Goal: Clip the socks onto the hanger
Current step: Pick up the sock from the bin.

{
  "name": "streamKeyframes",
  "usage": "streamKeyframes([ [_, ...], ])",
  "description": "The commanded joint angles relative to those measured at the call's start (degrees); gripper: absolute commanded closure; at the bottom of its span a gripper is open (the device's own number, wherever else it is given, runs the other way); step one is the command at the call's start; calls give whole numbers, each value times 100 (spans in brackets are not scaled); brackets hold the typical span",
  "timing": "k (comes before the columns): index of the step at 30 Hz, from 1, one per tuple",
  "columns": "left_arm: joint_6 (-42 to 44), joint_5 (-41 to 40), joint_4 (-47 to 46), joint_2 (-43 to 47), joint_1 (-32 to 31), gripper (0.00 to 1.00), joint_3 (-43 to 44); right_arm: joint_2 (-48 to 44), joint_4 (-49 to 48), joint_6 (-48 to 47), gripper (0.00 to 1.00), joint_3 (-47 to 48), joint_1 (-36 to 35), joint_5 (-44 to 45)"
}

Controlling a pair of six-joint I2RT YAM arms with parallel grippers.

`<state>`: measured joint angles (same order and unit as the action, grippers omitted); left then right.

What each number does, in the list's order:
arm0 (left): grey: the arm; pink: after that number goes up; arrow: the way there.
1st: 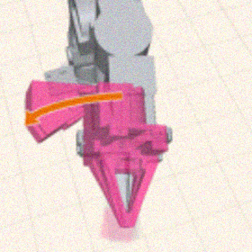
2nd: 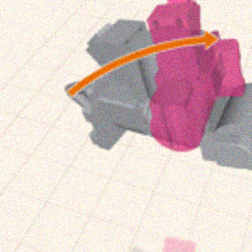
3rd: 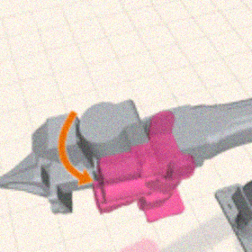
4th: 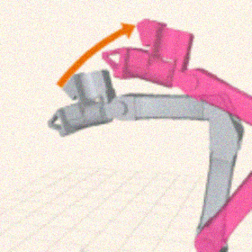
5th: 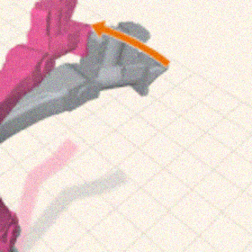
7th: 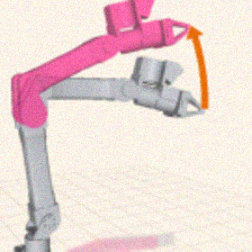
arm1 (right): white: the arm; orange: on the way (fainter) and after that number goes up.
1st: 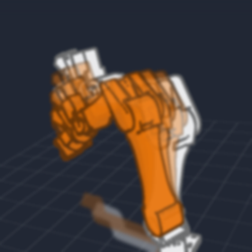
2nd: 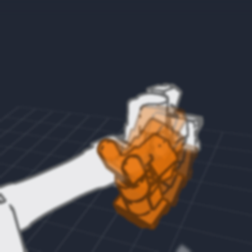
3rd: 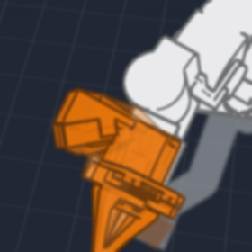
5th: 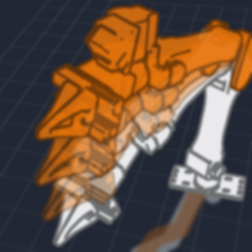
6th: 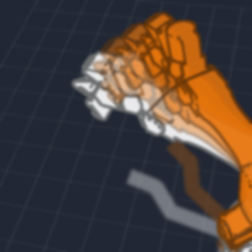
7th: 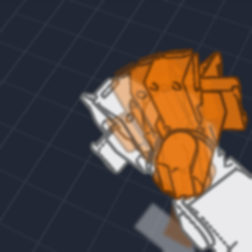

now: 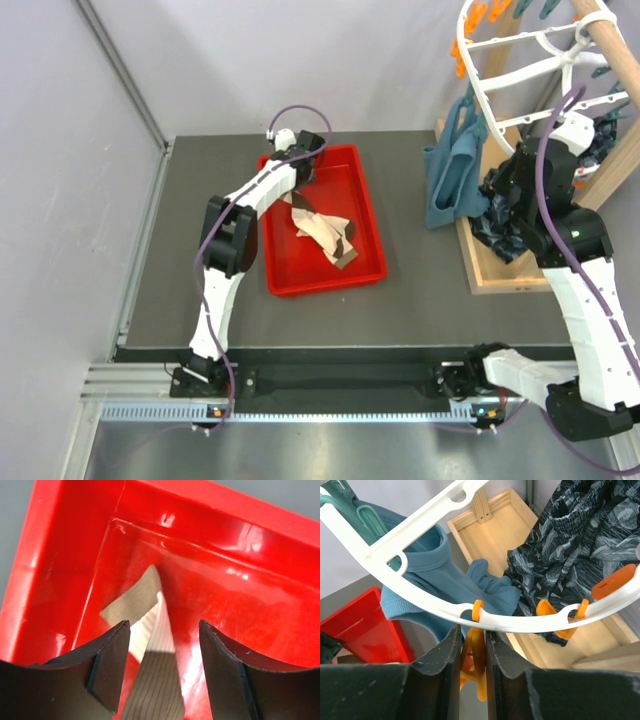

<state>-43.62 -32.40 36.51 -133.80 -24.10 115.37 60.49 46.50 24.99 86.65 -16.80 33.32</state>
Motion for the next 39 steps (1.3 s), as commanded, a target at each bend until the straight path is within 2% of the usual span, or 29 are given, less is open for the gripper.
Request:
streamKeyframes([
  [1,-173,-39,-30,-286,107,37,372,-55,289,-205,100,-69,-16,-370],
  [6,-112,225,-249,-489,151,46,442,-64,289,-223,100,-70,-8,-344],
  [7,-86,226,-285,-524,160,52,451,-72,289,-223,100,-61,-16,-353],
  [10,-7,304,-381,-551,177,62,425,-72,298,-232,100,-61,-8,-335],
  [11,46,331,-364,-542,186,75,451,-72,298,-232,100,-61,-8,-335],
  [15,203,392,-381,-262,186,100,355,-72,307,-232,100,-69,1,-335],
  [20,669,998,-915,906,116,100,-233,-81,307,-249,100,-113,-8,-388],
  [22,1047,1366,-1268,1633,37,100,-786,-72,316,-249,100,-140,-8,-405],
  [23,1170,1925,-1818,1899,19,100,-1040,-81,316,-258,100,-131,-8,-423],
  [24,1241,2166,-2075,2441,-7,100,-1582,-64,316,-232,100,-140,-8,-432],
  [26,1198,2754,-2620,2927,-33,100,-2365,-55,359,-179,100,-114,-8,-440],
  [27,1206,3444,-3049,3365,-121,100,-2596,-29,395,-109,100,-70,-8,-440],
  [29,1346,3801,-3552,3762,-323,100,-3297,7,473,-30,100,0,-8,-467],
  [30,1486,4151,-4164,4165,-559,100,-3545,33,491,49,100,27,-8,-484],
  [32,1662,4234,-4660,4545,-867,100,-4212,42,553,102,100,115,-16,-546],
  [33,1768,4286,-5167,4886,-1225,100,-4425,42,562,137,100,132,-8,-581],
  [35,2214,4164,-5583,5169,-1657,100,-4872,59,640,190,100,229,-16,-642],
  [36,2382,4111,-5741,5353,-2086,100,-4953,86,658,225,100,255,-8,-669],
  [39,2893,3970,-6103,5408,-2773,100,-5033,112,729,322,100,343,-8,-748],
])
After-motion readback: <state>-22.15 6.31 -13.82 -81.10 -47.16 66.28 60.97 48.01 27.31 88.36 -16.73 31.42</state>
